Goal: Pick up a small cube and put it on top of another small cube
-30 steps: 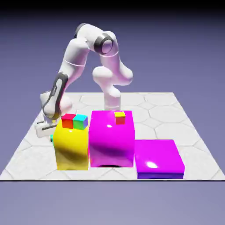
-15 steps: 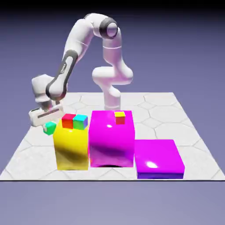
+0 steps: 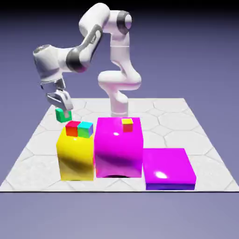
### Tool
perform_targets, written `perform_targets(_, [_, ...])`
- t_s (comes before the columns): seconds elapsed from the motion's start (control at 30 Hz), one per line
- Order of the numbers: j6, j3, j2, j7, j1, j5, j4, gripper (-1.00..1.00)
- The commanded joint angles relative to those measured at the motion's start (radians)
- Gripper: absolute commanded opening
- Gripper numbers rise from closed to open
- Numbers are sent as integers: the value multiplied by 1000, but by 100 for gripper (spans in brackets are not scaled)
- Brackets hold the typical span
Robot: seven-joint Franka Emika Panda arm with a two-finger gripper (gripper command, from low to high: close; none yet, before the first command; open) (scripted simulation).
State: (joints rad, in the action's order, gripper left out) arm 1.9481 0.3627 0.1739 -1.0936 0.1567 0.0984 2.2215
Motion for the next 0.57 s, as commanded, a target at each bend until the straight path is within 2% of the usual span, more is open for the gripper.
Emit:
perform_targets(0.0, [-23, -36, 11, -5, 17, -14, -2, -100])
perform_targets(0.17, [-138, -218, 64, -24, 105, -67, -14, -100])
perform_targets(0.27, [-140, -251, 63, -59, 130, -52, 1, -100])
perform_targets(0.43, [42, -254, 26, -51, 126, -43, 147, -100])
perform_targets(0.47, [42, -254, 26, -51, 126, -43, 147, 100])
perform_targets(0.53, [-1, -253, 35, -53, 127, -45, 113, 100])
